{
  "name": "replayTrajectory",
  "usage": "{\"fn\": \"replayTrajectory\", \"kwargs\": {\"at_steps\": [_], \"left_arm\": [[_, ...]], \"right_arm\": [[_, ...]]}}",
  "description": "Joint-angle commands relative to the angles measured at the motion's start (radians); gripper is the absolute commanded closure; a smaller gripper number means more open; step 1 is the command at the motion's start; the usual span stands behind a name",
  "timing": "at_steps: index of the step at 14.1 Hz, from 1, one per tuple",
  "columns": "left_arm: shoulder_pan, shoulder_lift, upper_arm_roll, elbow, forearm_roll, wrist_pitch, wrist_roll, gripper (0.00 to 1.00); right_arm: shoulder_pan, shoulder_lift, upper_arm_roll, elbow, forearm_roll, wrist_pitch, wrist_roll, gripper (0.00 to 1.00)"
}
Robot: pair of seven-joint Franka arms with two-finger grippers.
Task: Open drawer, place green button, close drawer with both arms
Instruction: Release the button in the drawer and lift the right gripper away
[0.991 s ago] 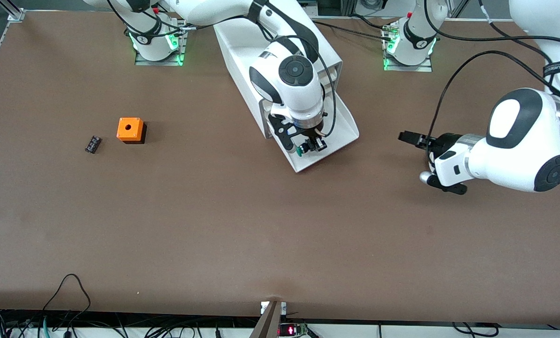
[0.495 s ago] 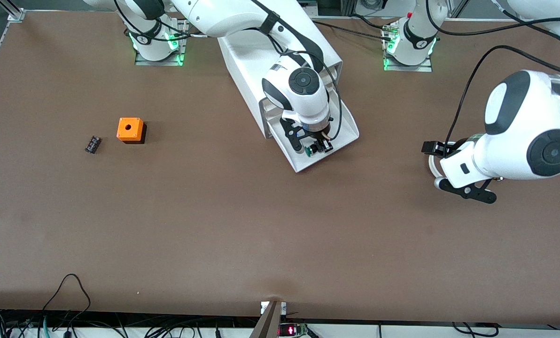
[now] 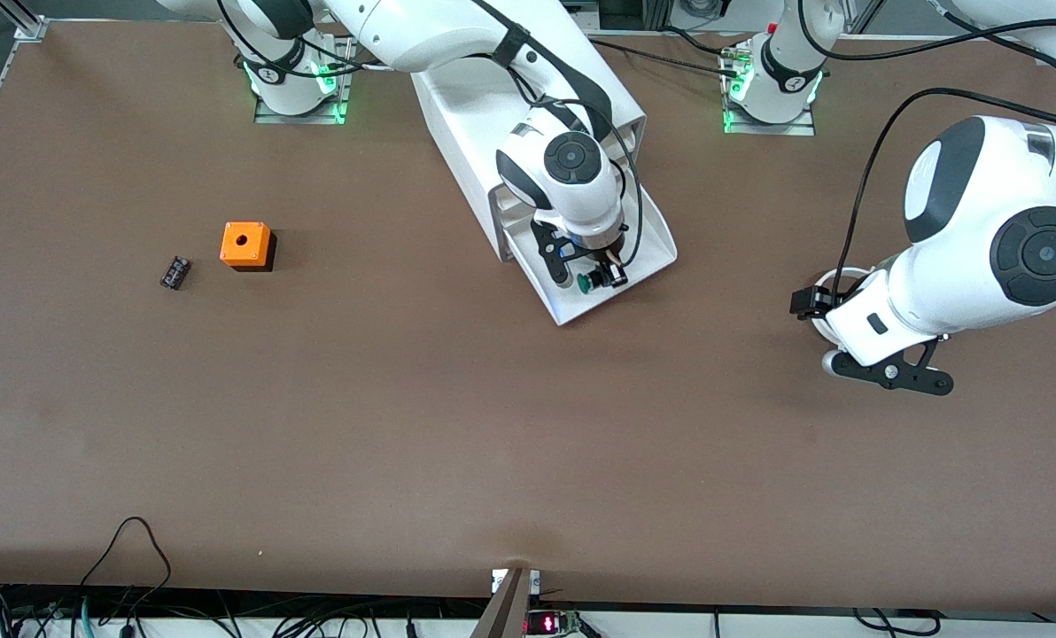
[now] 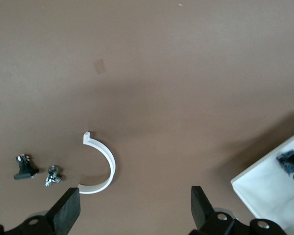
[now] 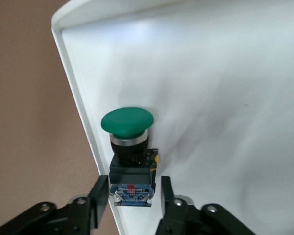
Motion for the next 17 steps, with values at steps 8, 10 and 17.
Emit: {"fn": "replayTrajectory", "kwargs": {"at_steps": [8,10,17], "left_arm": [[0.011,-0.274,-0.007,-0.52,0.019,0.44,-0.21,0.01],[0.001,-0.257,-0.009,-0.54,0.018,0.447,-0.322,0.02],[-0.004,-0.117,-0.136,-0.687,0.004,0.783,-0.728,0.02]], "right_arm": [[-0.122,-0.081,-0.02,0.099,-0.004,-0.136,-0.188,0.0],[-0.176,-0.113,-0.02,0.096,0.001,-0.192,-0.373,0.0],[-0.441,-0.236,-0.021,0.017,0.073,-0.453,-1.008,0.0]]}}
